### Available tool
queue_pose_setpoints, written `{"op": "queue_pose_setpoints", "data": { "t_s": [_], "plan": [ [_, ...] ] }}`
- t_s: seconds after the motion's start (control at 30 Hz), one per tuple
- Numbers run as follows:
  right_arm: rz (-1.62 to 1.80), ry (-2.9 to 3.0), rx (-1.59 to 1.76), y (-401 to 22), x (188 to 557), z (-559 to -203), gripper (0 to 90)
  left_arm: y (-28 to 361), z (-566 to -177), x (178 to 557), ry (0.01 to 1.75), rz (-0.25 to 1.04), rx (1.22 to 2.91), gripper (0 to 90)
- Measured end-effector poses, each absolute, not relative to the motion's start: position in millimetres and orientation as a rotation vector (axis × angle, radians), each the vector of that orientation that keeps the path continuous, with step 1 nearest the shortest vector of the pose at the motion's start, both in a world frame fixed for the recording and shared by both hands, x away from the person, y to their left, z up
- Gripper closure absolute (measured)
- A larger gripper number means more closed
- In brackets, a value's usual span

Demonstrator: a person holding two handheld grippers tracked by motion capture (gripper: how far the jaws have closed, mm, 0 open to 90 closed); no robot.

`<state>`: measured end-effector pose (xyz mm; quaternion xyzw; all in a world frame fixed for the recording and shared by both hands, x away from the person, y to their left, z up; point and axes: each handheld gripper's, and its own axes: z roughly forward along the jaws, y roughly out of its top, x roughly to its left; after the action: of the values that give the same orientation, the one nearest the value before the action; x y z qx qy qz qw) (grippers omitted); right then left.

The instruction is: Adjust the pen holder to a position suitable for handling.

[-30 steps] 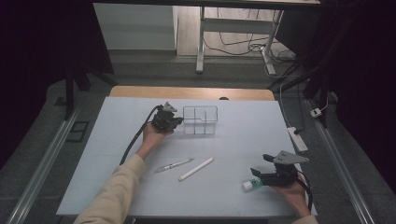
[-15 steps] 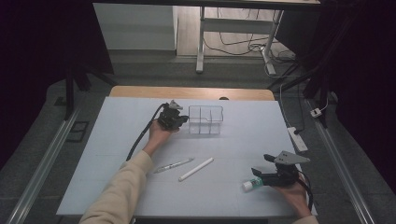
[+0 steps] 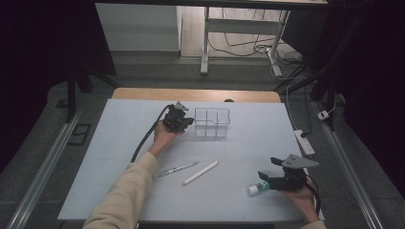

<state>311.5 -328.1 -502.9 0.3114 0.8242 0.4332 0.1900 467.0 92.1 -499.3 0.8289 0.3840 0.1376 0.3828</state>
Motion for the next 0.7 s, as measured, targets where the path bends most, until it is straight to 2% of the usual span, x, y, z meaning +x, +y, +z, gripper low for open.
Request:
{"op": "queue_pose_setpoints", "data": {
  "t_s": [0.23,0.5,0.6,0.7],
  "plan": [
    [1.224,2.317,0.871,-328,311,-503,20.9,109,-486,444,0.945,0.367,2.106,86.3],
    [1.216,2.320,0.873,-328,311,-503,20.9,127,-474,414,0.861,0.324,2.101,59.9],
    [1.227,2.317,0.875,-328,311,-503,20.9,130,-470,405,0.839,0.281,2.110,52.5],
    [1.223,2.319,0.874,-327,311,-503,20.9,134,-467,394,0.817,0.276,2.110,49.6]
  ]
}}
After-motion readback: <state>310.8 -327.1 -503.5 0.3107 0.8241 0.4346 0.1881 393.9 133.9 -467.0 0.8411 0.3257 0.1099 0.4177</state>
